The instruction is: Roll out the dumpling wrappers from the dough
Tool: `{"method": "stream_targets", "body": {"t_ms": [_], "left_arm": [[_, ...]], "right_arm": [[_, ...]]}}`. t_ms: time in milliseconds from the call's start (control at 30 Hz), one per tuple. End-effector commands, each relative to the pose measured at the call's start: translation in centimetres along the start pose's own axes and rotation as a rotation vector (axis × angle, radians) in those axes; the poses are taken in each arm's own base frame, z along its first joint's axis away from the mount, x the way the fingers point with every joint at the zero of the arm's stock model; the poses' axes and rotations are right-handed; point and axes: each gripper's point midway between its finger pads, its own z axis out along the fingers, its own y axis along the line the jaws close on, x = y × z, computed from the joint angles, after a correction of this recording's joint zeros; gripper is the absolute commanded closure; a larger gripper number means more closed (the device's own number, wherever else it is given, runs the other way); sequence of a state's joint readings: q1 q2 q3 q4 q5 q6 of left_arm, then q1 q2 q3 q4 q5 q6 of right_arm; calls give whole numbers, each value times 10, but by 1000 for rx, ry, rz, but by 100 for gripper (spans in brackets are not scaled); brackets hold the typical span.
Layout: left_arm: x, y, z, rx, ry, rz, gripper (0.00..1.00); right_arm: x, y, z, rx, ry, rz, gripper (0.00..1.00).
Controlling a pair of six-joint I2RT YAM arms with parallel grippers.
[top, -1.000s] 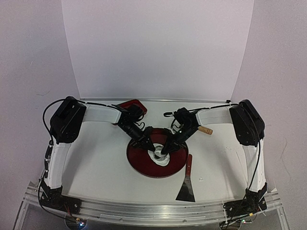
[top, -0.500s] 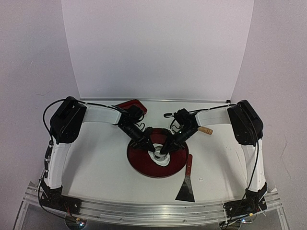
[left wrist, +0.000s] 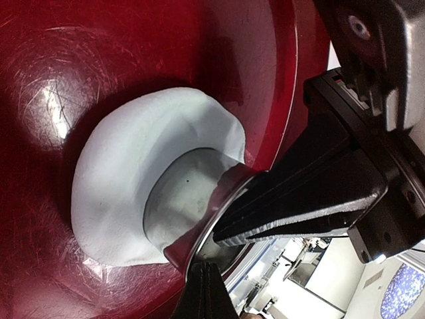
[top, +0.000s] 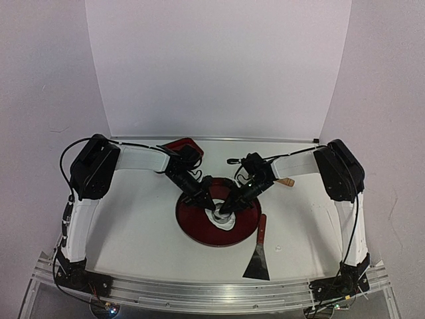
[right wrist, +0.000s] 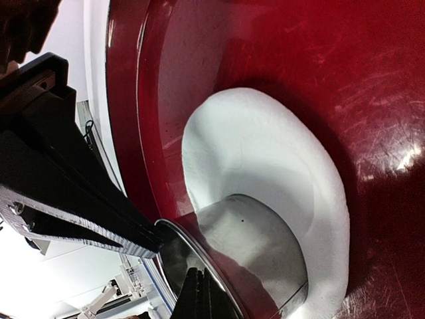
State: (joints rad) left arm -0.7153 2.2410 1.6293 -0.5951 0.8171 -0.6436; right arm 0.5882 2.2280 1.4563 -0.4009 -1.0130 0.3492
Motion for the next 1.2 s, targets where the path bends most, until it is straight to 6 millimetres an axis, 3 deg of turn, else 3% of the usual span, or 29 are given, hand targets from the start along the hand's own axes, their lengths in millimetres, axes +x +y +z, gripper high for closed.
{"method": "stream_targets", "body": {"t_ms": [0,200,367,733,1000,1100,1167], "left_arm": [[0,93,11,-306,-30,-196,100],[0,101,12,-348,-46,-215,100],[-4,97,7,-371,-80,-189,100],[-45,32,-28,-335,-217,-63,100],[-59,-24,-63,-273,-308,29,97],[-57,-35,-76,-272,-334,54,88],[-53,-34,-83,-295,-345,62,78]], "right_arm": [[21,-84,10,216,14,137,100],[26,-93,8,216,13,146,100],[18,-75,-1,196,-12,123,100],[-18,10,-37,78,-81,14,100],[-39,88,-68,7,-154,-79,98],[-44,109,-83,3,-198,-91,88],[-43,116,-92,26,-231,-88,73]]}}
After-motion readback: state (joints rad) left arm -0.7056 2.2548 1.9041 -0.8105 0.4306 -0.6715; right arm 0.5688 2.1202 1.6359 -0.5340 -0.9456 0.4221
